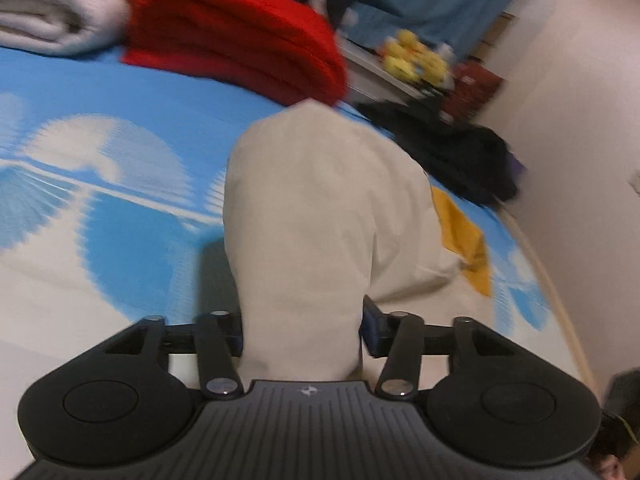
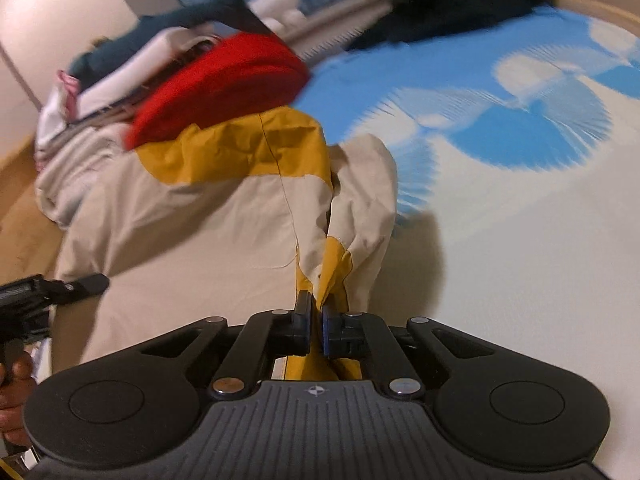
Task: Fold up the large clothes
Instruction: 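Grasp the yellow-trimmed edge with the right gripper and fold it over, then open the right gripper and pull both tools back from the jacket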
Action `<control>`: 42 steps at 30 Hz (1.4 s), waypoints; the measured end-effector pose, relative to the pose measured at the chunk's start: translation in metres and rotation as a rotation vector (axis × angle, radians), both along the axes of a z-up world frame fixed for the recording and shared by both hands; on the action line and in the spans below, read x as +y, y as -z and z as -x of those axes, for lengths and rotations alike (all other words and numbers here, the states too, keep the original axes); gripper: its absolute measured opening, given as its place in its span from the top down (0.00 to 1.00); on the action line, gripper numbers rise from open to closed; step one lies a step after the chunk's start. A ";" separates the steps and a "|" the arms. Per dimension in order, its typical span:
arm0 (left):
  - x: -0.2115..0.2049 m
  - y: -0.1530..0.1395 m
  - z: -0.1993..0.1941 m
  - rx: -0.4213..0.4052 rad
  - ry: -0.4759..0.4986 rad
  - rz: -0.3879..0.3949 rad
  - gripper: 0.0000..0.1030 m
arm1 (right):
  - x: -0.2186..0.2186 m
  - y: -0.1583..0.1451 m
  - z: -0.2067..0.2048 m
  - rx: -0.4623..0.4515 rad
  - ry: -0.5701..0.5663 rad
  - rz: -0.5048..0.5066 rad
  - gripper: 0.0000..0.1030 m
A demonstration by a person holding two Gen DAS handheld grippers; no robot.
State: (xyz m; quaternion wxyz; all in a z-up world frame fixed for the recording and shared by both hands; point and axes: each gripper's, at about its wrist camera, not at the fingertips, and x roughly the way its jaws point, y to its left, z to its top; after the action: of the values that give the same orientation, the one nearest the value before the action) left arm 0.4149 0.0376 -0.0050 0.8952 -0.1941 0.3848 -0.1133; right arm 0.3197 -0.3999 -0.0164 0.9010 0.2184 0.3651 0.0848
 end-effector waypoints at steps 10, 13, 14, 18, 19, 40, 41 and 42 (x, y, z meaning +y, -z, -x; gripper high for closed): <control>0.071 -0.019 0.024 0.000 -0.035 0.003 0.37 | 0.060 0.016 -0.044 0.038 -0.038 0.121 0.96; 0.045 -0.006 0.041 0.083 0.176 -0.035 0.37 | 0.068 0.018 -0.042 0.056 -0.020 0.172 0.95; 0.035 0.006 0.049 0.120 0.227 -0.096 0.37 | 0.068 0.018 -0.040 0.055 -0.006 0.181 0.94; 0.010 0.031 0.074 0.168 0.276 -0.327 0.28 | 0.069 0.003 -0.026 0.015 0.041 0.268 0.90; 0.013 0.022 0.079 0.161 0.272 -0.291 0.31 | 0.066 -0.003 -0.021 -0.005 0.040 0.255 0.90; -0.034 -0.097 0.302 -0.306 -0.030 -0.481 0.00 | 0.074 -0.107 0.160 -0.374 -0.029 0.568 0.64; -0.039 -0.102 0.317 -0.323 -0.040 -0.482 0.00 | 0.073 -0.116 0.177 -0.412 -0.007 0.555 0.63; -0.045 -0.106 0.329 -0.339 -0.050 -0.488 0.00 | 0.072 -0.123 0.193 -0.446 0.010 0.543 0.60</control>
State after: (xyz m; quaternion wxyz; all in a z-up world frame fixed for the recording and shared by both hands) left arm 0.0854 -0.0070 0.1013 0.9695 0.0390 0.2406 -0.0263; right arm 0.1267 -0.3276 0.1063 0.9842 -0.0511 0.1676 0.0257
